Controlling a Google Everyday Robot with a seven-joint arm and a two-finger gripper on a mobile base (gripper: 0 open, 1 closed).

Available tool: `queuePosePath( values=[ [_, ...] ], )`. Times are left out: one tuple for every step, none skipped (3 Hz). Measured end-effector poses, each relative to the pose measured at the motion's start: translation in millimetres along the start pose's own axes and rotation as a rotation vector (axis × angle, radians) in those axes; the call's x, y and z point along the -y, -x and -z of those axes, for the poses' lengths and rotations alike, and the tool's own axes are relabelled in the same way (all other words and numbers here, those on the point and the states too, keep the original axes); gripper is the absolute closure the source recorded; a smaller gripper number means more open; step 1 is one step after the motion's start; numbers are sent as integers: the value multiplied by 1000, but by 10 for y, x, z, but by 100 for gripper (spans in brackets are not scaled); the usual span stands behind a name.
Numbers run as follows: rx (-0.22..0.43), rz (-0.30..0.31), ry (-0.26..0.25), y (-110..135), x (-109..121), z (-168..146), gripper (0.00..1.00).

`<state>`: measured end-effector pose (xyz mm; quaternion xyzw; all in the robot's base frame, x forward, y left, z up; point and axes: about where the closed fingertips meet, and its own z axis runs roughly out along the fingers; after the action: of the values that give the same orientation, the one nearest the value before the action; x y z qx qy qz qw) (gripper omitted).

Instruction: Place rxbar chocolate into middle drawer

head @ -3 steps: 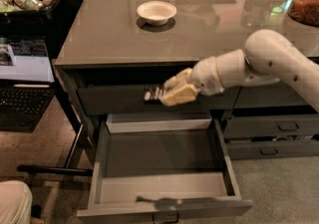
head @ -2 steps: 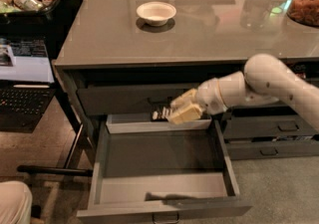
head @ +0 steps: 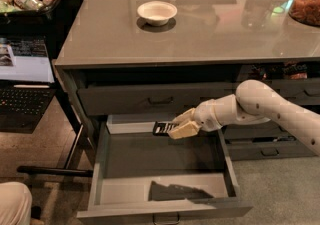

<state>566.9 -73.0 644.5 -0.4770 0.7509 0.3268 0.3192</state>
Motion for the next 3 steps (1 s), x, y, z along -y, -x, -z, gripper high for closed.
queuePosePath(
  values=[
    [6,-45,29,-388,4,-270,100],
    [41,-120,43,-1015,-48,-710,100],
    [90,-210,1,-1483,-61,-1124,100]
  ],
)
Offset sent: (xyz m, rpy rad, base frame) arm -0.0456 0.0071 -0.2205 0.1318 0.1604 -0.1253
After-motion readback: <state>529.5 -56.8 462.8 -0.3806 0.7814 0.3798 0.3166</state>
